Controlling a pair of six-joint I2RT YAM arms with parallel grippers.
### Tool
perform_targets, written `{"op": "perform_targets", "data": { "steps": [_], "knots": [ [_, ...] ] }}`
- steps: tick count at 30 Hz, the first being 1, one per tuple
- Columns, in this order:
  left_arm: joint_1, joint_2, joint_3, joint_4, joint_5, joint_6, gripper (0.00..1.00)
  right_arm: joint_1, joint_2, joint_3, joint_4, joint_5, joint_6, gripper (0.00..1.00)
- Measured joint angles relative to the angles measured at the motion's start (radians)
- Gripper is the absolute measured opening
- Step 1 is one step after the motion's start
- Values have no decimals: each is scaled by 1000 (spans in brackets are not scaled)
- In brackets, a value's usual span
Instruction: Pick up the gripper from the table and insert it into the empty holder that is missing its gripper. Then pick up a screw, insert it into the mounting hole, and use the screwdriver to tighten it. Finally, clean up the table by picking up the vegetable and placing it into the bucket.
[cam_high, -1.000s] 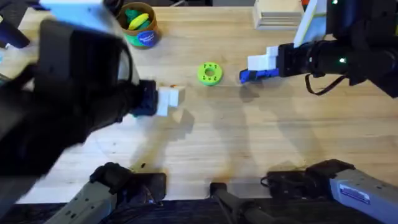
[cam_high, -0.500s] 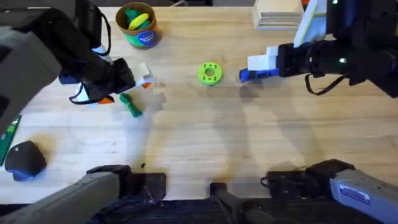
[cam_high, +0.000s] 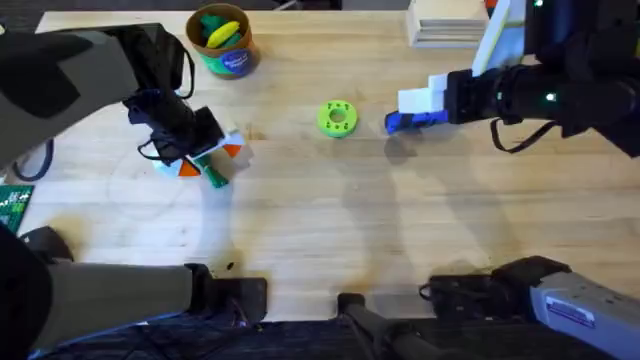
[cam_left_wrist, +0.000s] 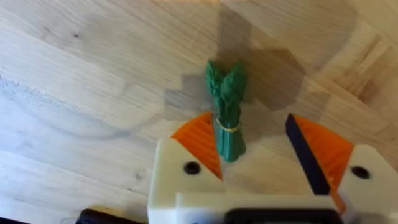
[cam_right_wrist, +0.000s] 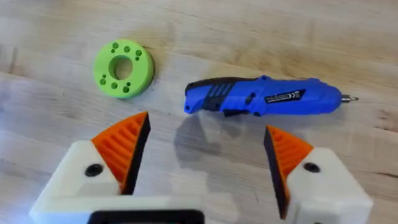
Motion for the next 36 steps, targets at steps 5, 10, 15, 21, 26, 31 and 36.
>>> {"op": "perform_targets", "data": {
  "steps": [5,10,15,21,26,31,36],
  "knots": [
    [19,1,0,1,-23,-17,489,0,0,0,0,0,0,993],
    [23,1,0,1,-34,-20,458,0,0,0,0,0,0,994],
    [23,1,0,1,-34,-20,458,0,0,0,0,0,0,993],
    [23,1,-3,4,-49,-21,334,0,0,0,0,0,0,994],
    [23,1,-9,9,-64,-22,293,0,0,0,0,0,0,993],
    [23,1,-35,12,-64,-24,254,0,0,0,0,0,0,995],
    [24,-2,-37,16,-67,-28,18,0,0,0,0,0,0,994]
  ]
}}
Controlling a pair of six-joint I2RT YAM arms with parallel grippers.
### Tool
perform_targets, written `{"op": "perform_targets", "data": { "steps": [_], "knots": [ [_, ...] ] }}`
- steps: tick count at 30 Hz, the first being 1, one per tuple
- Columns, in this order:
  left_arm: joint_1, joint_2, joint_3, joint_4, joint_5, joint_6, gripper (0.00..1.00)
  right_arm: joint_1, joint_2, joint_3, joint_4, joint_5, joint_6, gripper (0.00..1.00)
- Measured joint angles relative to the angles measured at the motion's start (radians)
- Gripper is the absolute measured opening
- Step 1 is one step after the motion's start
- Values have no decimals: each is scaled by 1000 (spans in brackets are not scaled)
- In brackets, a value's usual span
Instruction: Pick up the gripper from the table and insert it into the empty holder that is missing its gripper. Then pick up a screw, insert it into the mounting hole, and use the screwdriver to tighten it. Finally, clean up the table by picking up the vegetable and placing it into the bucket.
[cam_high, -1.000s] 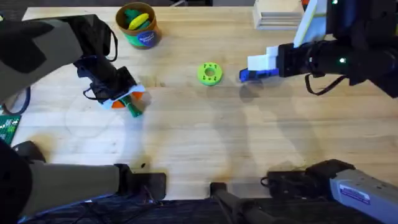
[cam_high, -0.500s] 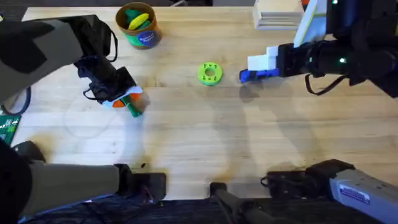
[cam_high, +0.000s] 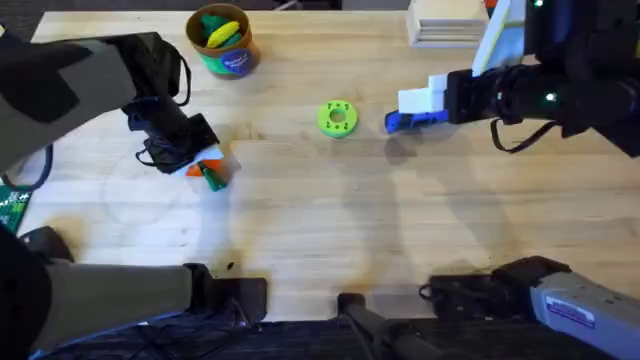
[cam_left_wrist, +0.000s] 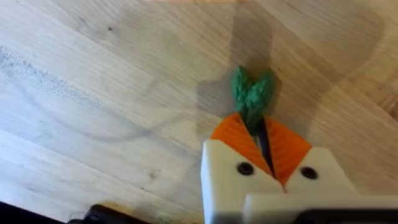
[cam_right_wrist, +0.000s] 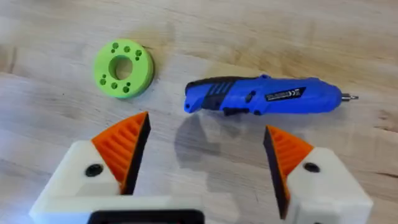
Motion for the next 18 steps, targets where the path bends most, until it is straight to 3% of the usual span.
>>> {"op": "perform_targets", "data": {
  "steps": [6,10,14,18],
  "knots": [
    [0,0,1,-6,1,0,18,0,0,0,0,0,0,994],
    [0,1,45,-98,7,0,17,0,0,0,0,0,0,994],
    [0,2,184,-188,28,0,16,0,0,0,0,0,0,994],
    [0,2,369,-182,62,0,16,0,0,0,0,0,0,994]
  ]
}}
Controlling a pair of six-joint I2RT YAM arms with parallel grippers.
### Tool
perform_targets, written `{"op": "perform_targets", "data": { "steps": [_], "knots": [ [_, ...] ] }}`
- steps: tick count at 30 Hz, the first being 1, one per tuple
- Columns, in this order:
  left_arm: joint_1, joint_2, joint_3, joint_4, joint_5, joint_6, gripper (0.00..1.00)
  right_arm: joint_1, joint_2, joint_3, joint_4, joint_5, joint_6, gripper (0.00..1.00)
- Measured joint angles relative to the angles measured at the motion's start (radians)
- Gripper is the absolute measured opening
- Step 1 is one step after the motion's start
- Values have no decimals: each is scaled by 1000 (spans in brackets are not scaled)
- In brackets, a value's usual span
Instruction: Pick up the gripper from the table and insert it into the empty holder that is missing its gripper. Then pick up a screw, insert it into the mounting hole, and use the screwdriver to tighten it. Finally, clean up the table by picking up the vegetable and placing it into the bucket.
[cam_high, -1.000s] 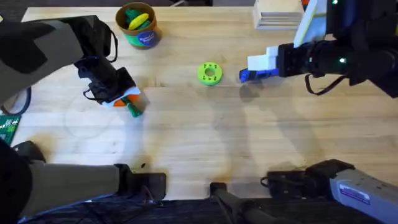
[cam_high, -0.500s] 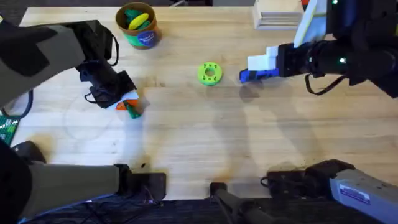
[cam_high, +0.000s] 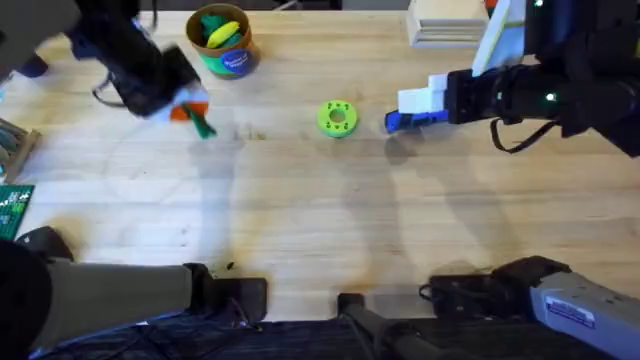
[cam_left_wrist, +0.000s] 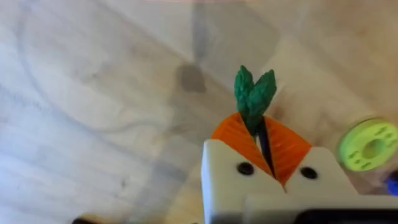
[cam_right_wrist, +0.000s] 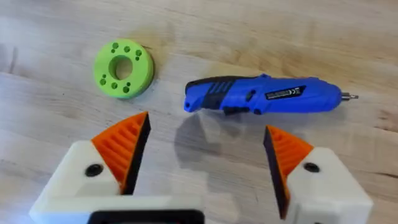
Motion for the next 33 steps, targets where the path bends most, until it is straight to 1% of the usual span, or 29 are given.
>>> {"op": "perform_targets", "data": {
  "steps": [2,5,8,11,13,18,22,26,27,28,30,31,32,33],
  "knots": [
    [0,0,69,62,11,0,16,0,0,0,0,0,0,994],
    [0,-1,128,231,23,0,15,0,0,0,0,0,0,994],
    [0,0,136,392,26,0,15,0,0,0,0,0,0,994],
    [-7,12,136,524,28,-1,15,0,0,0,0,0,0,994],
    [-16,29,136,587,28,-1,15,0,0,0,0,0,0,994],
    [-41,118,136,667,32,-1,14,0,0,0,0,0,0,994],
    [-43,211,136,711,33,-1,14,0,0,0,1,0,0,993],
    [-43,269,136,723,32,-1,14,0,0,0,3,0,0,993],
    [-43,275,136,723,32,0,40,0,0,0,2,0,0,994],
    [-43,277,136,724,31,-4,110,0,0,0,3,0,0,994],
    [-43,275,136,726,31,-7,298,0,0,0,3,0,0,994],
    [-43,274,136,728,31,-7,414,0,0,0,3,0,0,994],
    [-43,272,136,731,29,-7,557,0,0,0,3,0,0,994],
    [-43,272,136,731,28,-7,729,0,0,0,3,0,0,994]
  ]
}}
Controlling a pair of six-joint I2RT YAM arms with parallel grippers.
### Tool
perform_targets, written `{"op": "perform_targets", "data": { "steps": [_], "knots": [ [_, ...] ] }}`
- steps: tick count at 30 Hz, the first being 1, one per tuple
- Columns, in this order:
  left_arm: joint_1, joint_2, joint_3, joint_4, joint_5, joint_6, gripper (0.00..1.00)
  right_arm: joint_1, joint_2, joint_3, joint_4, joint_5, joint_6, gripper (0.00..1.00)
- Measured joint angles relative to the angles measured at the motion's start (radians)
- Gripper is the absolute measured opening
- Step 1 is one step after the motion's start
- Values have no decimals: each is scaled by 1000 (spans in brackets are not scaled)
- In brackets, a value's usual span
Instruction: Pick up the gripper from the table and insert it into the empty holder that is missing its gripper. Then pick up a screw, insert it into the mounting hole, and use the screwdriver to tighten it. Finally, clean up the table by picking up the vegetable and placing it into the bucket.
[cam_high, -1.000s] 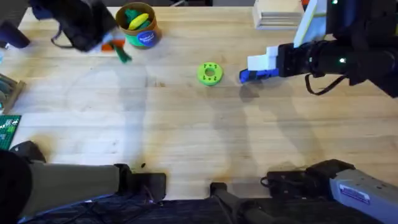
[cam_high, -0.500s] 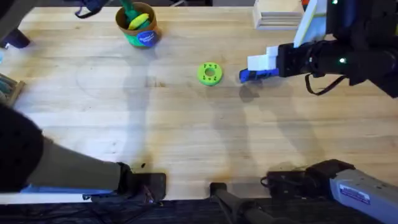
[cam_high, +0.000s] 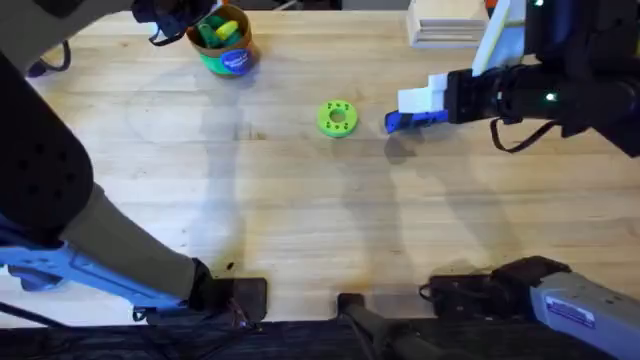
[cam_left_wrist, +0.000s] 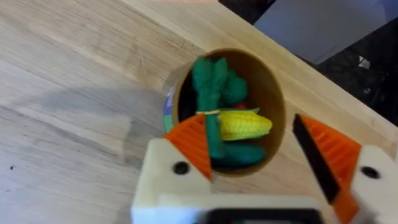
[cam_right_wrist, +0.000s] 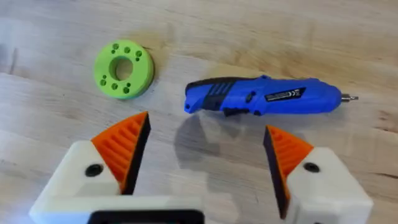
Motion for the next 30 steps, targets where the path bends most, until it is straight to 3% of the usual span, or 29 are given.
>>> {"op": "perform_targets", "data": {
  "steps": [1,3,11,14,18,21,26,30],
  "knots": [
    [0,0,0,-1,0,0,880,0,0,0,0,0,0,994],
    [0,0,0,-8,0,-5,977,0,0,0,0,0,0,994],
    [0,-21,0,-20,62,21,986,-6,-10,8,-35,0,0,994],
    [0,-89,2,-87,110,57,986,-26,-49,43,-100,0,-5,993],
    [-22,-240,18,-302,148,145,986,-57,-128,118,-202,0,-8,993],
    [-69,-351,37,-512,162,219,986,-71,-190,144,-235,0,-10,993],
    [-146,-467,40,-862,183,280,985,-73,-270,146,-240,0,-13,993],
    [-159,-480,40,-989,184,294,985,-73,-312,146,-241,0,-13,993]
  ]
}}
